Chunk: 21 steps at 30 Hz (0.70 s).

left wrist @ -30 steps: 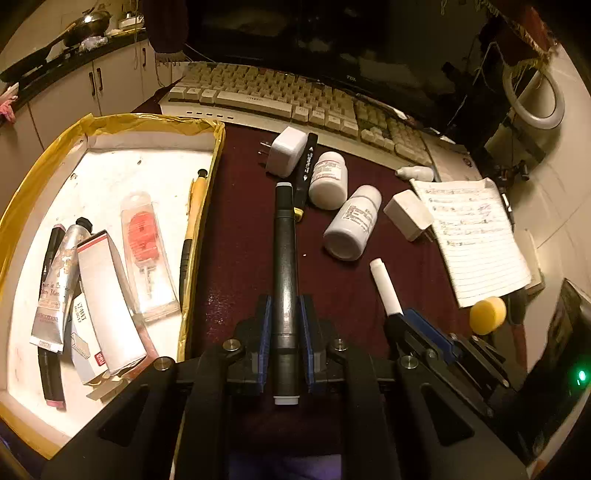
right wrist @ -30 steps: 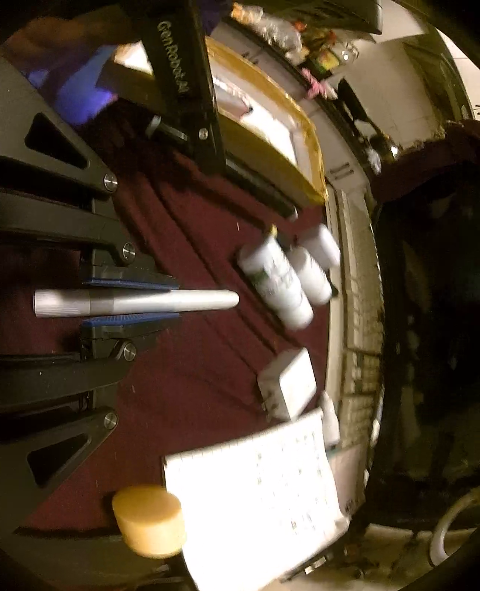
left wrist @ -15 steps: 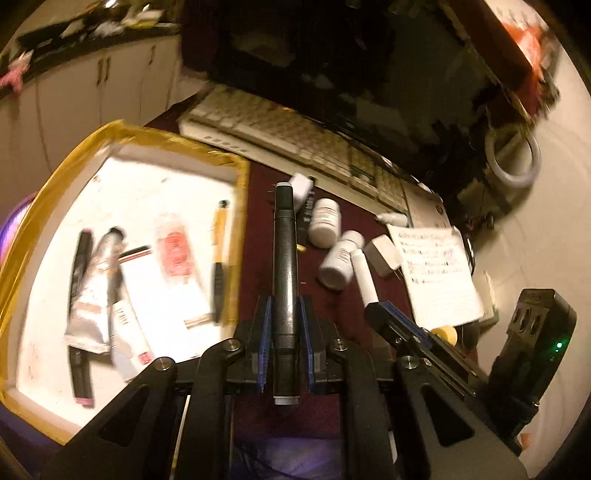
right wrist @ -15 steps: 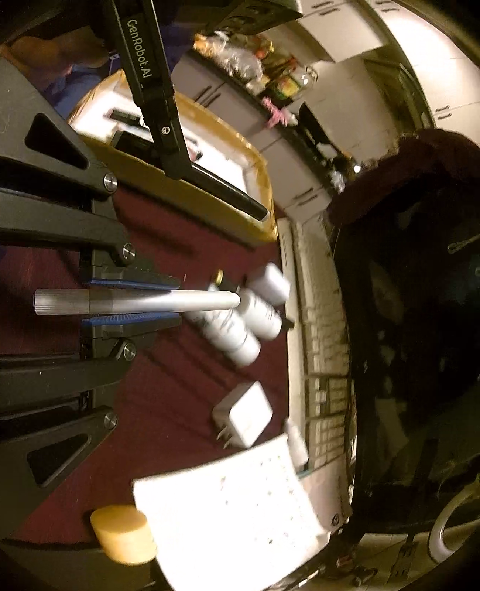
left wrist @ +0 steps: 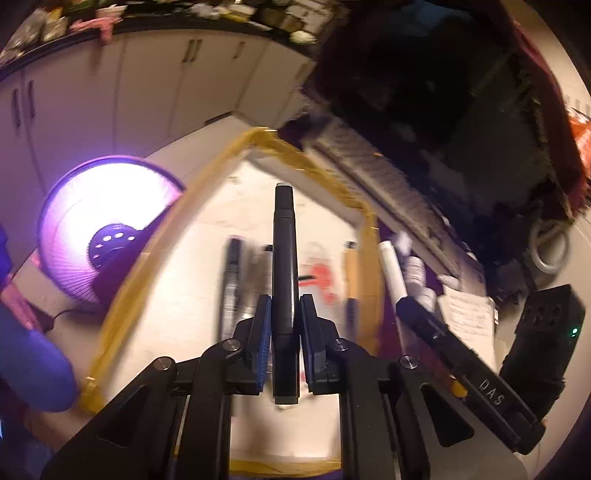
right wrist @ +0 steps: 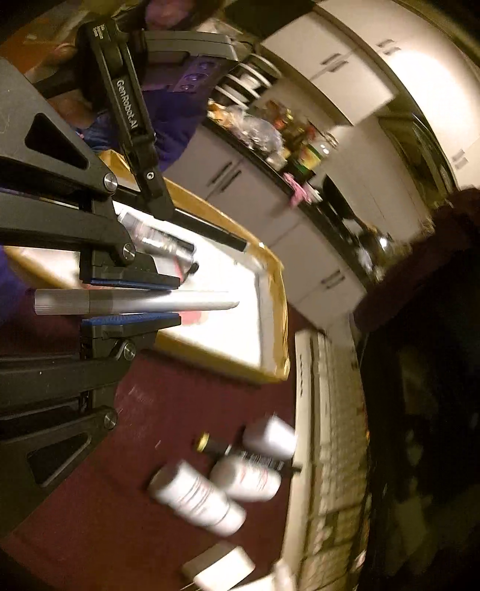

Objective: Organize objects
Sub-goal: 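Lift marker and white pen and carry both toward the tray, then lower marker and white pen into the tray and open both tools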

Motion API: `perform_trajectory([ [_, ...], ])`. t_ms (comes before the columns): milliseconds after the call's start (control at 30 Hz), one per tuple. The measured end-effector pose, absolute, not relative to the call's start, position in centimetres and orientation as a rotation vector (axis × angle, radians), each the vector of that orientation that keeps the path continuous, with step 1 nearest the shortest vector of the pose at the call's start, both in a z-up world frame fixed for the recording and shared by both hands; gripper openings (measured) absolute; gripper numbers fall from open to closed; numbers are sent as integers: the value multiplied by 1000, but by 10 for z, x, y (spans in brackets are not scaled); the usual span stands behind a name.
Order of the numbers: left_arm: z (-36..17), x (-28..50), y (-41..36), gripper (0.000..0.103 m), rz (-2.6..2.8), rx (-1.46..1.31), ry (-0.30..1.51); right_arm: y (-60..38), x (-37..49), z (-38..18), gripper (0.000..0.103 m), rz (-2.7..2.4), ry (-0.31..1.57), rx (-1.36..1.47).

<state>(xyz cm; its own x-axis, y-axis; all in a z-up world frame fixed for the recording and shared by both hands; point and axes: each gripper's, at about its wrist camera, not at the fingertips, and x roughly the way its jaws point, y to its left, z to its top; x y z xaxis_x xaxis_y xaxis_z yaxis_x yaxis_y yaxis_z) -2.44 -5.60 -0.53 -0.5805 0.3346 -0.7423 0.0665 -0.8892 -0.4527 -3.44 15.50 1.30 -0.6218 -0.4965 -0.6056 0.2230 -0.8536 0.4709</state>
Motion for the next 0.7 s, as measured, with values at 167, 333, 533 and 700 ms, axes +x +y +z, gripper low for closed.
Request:
perform_trajectory([
  [167,-13,-26,-65,12,2631,-1390,-629,132,-60,0,11,-2441,-455,1158],
  [333,-19,-31,-65,12,2646,-1432,-600,129,-70,-9,11,-2431,-463,1211],
  [533,-28,-31,-67,12,2651,-1498,-542,124,-72,-14,11,-2451,-416,1240],
  [700,-28,-29,-68,16,2689,-1495,-513,121,-74,-16,11,-2452,-403,1252],
])
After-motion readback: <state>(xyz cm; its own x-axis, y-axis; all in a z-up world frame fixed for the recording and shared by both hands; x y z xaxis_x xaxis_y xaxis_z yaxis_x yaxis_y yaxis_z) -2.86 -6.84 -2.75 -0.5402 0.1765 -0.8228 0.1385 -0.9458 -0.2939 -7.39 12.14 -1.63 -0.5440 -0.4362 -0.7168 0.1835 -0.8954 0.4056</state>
